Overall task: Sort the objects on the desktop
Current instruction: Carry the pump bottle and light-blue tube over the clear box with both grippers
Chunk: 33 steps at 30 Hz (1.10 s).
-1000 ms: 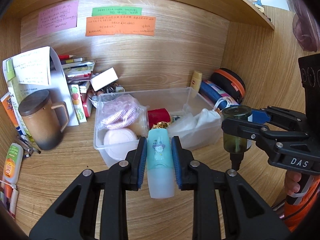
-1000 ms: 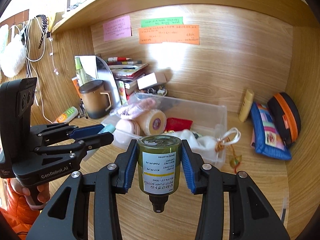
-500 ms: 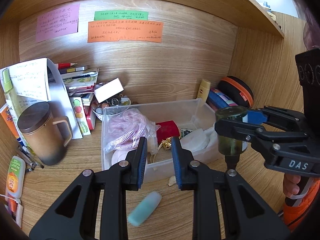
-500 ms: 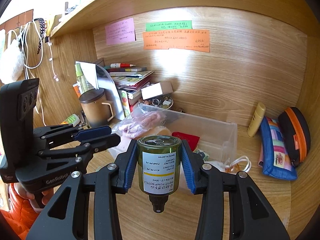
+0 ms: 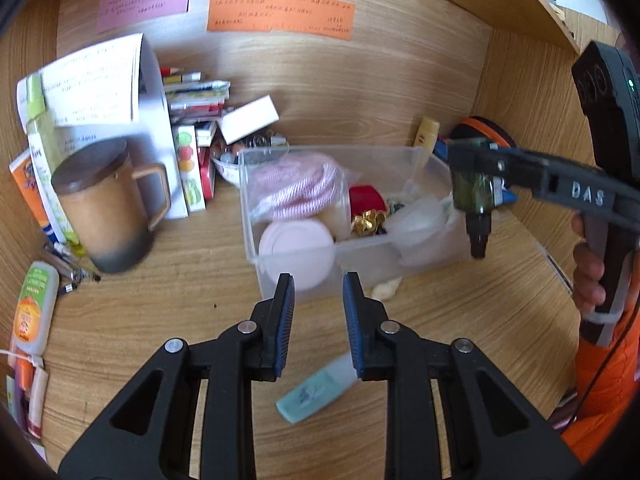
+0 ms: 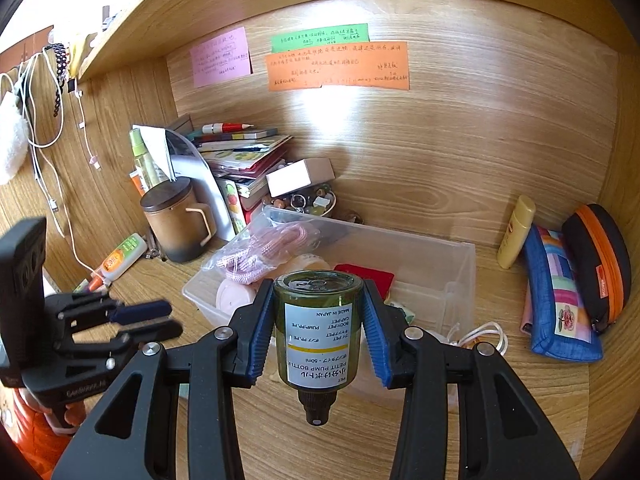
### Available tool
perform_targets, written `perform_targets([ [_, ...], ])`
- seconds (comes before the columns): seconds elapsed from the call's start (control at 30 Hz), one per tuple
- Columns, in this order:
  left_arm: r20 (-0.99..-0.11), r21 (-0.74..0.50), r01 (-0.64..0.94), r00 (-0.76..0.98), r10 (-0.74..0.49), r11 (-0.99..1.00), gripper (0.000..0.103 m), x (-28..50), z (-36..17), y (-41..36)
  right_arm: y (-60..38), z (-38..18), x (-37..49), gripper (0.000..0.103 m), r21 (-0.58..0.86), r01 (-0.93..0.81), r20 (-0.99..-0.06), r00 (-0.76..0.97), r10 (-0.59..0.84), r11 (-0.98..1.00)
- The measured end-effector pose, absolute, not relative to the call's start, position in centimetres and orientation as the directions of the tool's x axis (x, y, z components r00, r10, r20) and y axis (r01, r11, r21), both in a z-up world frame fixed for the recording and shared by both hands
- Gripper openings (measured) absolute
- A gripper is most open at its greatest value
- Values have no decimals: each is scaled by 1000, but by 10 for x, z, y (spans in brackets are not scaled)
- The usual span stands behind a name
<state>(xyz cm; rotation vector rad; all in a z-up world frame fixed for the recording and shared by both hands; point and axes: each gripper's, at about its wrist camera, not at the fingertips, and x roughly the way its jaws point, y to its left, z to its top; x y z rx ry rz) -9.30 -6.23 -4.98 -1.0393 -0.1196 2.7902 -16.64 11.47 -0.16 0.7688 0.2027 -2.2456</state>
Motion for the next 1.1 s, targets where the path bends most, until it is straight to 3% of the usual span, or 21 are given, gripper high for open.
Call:
perform_targets([
  [0.5,-727,-117,-205,-649,225,-972,63,-75,-89,-47,101,-2,-189,38,60,664,-600,-572,-559,-745],
  [0.97,-759,-118,-198,-614,217,-973,63,-78,-107,-53,76,-18,-219,38,31,655,-648,-562,-514,-755],
  [1.1,-774,-118,-187,-598,208,-975,51,-85,-112,-57,72,-25,-224,38,31,653,-664,-553,-504,-757],
])
